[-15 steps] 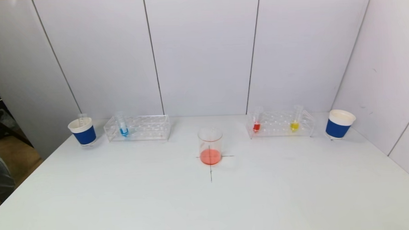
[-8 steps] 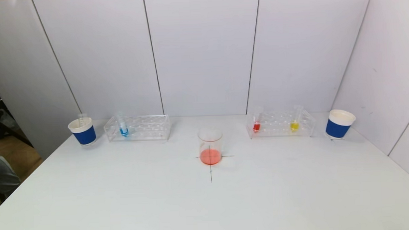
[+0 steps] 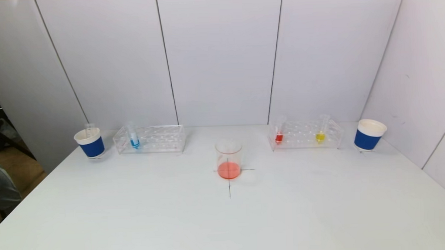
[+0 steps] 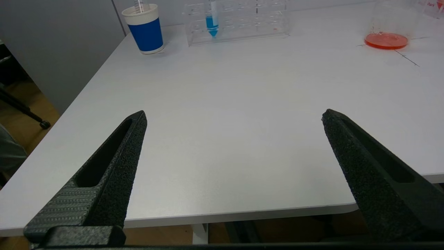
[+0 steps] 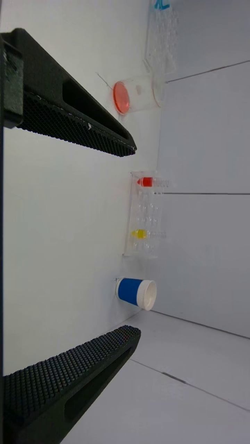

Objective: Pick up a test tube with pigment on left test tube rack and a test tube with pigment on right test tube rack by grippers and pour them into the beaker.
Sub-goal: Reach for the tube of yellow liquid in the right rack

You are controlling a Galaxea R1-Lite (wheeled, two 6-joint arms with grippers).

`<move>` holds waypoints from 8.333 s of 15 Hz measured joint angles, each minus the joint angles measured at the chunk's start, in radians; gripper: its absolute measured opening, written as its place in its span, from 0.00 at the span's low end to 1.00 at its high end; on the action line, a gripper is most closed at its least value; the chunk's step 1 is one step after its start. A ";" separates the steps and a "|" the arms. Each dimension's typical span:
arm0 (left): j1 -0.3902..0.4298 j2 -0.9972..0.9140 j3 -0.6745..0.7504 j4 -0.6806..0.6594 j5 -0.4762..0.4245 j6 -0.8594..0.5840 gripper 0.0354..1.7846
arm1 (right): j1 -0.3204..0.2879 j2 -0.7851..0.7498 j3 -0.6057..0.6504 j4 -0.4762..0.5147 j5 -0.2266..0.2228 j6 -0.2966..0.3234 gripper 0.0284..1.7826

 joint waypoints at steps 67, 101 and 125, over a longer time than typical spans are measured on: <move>-0.001 0.001 0.000 0.000 0.000 0.000 0.99 | 0.040 2.156 -0.755 -1.149 -0.189 0.084 0.99; 0.000 0.002 0.000 0.000 0.000 0.000 0.99 | 0.044 2.207 -0.749 -1.277 -0.214 0.084 0.99; 0.000 0.002 0.000 0.000 0.000 0.000 0.99 | 0.043 2.214 -0.752 -1.277 -0.214 0.083 0.30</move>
